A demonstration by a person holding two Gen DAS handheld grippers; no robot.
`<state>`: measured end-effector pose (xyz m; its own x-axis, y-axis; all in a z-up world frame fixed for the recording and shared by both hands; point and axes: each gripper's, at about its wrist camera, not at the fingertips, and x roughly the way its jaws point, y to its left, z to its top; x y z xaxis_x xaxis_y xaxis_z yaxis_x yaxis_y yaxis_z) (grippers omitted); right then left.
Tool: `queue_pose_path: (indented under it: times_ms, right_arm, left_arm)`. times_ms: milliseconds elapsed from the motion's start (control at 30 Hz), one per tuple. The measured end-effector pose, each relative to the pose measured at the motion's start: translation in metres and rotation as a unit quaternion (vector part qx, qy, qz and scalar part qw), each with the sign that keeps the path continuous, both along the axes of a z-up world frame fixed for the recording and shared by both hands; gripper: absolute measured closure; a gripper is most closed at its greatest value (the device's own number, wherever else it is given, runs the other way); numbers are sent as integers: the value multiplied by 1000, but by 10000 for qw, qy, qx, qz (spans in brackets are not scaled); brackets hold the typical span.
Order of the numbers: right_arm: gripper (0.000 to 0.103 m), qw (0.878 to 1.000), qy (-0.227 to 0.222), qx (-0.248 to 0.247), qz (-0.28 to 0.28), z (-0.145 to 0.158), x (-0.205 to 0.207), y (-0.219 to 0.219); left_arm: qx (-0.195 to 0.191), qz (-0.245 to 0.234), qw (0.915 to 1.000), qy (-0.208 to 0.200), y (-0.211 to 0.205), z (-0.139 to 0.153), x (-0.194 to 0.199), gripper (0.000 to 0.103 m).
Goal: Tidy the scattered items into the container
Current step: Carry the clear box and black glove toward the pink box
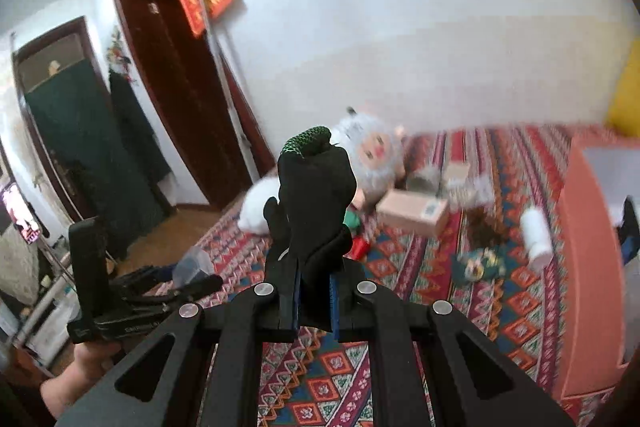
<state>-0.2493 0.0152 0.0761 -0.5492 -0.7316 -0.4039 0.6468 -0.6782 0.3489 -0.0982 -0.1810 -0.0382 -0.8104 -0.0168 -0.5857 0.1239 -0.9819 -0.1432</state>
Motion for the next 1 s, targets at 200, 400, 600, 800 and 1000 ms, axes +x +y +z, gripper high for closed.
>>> queue_pose_path:
  times_ms: [200,400,600,800,1000]
  right_arm:
    - [93,9991,394,-80,-157,25,20,16]
    - [93,9943,825,-399,-536,65,37,54]
    - [93,9825,1306,-784,-1069,115,47,109]
    - [92,9677,1520,-1104,-1683,130,45,172]
    - [92,9598,1152,-1255,-2233,106,22,227]
  left_arm:
    - [-187,-229,9989,358,33,35,8,24]
    - [-258,-469,9967,612,69,67,1,24]
    - [-476,-811,9916,884,112,103,-12,24]
    - [-620,-1204,9854,1031,164,127,-33,24]
    - [-715,-1730,9763,1087,231,138,-69,24]
